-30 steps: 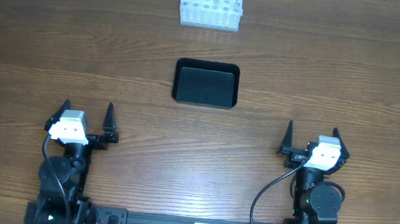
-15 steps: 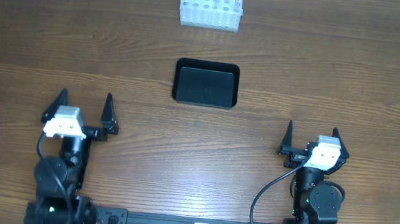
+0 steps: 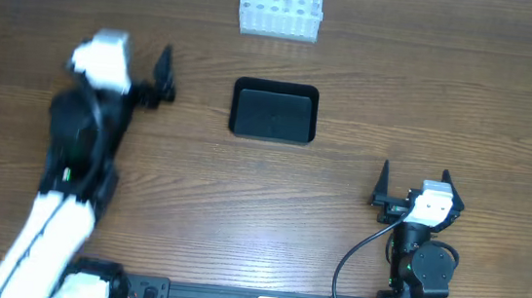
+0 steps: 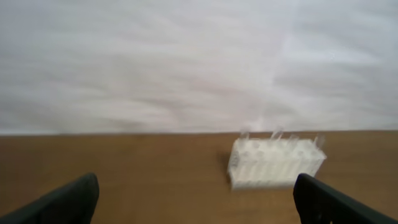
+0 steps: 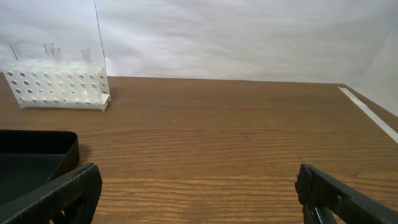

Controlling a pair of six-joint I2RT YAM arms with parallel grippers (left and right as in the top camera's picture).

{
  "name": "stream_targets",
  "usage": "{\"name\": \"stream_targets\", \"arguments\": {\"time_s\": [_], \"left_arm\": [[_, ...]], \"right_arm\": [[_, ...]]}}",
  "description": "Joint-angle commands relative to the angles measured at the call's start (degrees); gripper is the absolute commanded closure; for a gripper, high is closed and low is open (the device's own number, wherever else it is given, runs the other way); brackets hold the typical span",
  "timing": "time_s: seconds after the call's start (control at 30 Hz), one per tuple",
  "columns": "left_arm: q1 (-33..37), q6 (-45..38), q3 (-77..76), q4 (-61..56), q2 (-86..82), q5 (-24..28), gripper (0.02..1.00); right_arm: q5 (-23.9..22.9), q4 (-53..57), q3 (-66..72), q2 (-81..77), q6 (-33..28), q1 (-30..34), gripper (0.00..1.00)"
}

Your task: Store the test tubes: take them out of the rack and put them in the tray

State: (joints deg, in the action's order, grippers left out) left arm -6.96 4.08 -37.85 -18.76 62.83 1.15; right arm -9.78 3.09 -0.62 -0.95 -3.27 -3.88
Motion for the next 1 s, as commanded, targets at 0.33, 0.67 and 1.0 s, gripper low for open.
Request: {"name": "stream_targets", "arguments": {"time_s": [0.33, 0.67, 1.0], "left_arm": [[-8.5, 1.4, -42.1, 12.4, 42.7, -0.1, 0.020], [-9.5, 5.0, -59.8, 14.9, 61.5, -0.2, 0.023], [-9.5, 5.4, -60.3, 10.0, 67.3, -1.9, 0.071]], "right_arm": [[0.3, 0.2, 0.3, 0.0, -0.2, 0.3, 0.007], [0.3, 0.2, 0.3, 0.0, -0.2, 0.3, 0.009], [0.3, 0.2, 0.3, 0.0, -0.2, 0.3, 0.007]]}}
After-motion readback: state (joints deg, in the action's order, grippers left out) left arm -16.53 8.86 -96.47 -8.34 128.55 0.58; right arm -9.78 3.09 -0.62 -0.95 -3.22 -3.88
